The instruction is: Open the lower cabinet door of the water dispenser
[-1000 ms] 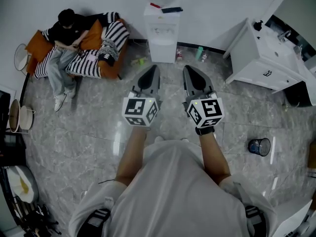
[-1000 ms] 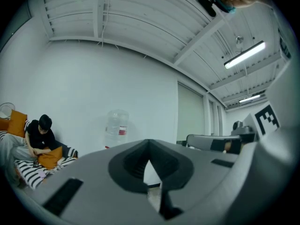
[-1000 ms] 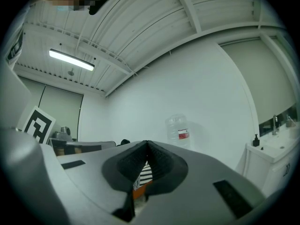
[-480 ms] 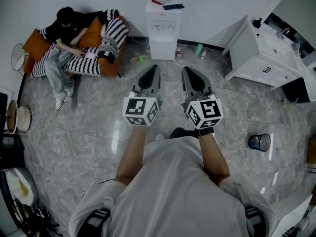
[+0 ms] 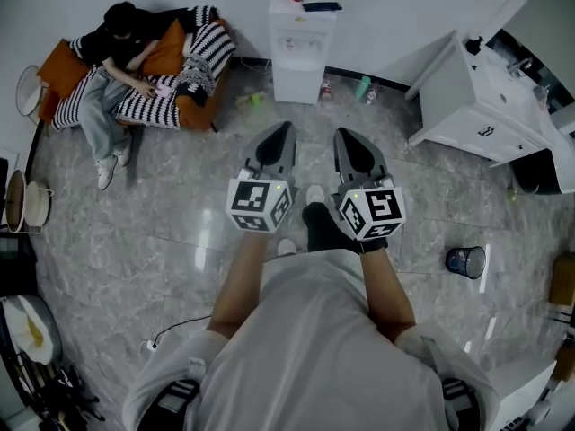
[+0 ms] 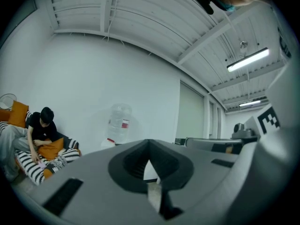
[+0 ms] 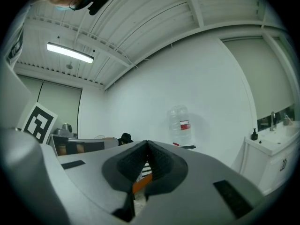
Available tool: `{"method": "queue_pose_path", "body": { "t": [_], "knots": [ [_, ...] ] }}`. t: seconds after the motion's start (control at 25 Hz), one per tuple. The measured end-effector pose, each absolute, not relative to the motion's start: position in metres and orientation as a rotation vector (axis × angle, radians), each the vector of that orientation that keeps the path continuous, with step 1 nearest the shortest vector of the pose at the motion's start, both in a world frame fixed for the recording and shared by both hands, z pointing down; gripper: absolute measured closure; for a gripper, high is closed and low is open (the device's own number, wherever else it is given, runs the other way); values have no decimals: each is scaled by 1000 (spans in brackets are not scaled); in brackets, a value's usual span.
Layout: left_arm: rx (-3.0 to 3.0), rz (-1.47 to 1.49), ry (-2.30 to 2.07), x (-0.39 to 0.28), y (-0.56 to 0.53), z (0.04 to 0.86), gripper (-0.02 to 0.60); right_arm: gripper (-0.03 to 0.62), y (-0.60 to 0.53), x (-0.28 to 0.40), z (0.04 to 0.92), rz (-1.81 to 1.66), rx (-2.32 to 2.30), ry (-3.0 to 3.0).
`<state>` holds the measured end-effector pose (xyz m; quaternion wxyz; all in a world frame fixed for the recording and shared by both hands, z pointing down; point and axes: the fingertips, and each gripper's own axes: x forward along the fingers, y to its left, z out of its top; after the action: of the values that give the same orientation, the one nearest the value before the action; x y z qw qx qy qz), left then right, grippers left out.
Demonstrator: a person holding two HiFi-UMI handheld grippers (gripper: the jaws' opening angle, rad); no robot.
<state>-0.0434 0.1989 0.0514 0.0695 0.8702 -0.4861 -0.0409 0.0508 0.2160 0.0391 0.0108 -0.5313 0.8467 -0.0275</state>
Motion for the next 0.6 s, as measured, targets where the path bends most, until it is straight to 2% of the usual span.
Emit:
{"method": "queue_pose_path", "body": {
  "t": [0.4,0.6],
  "knots": [
    [2563,-57,-1549,-51,131,64,568,583,137,54,52,-167,-1577,2639],
    [2574,-33,-1537,-33,79,60,568,583,77,67,46,-194,-1556,2619]
  ]
}}
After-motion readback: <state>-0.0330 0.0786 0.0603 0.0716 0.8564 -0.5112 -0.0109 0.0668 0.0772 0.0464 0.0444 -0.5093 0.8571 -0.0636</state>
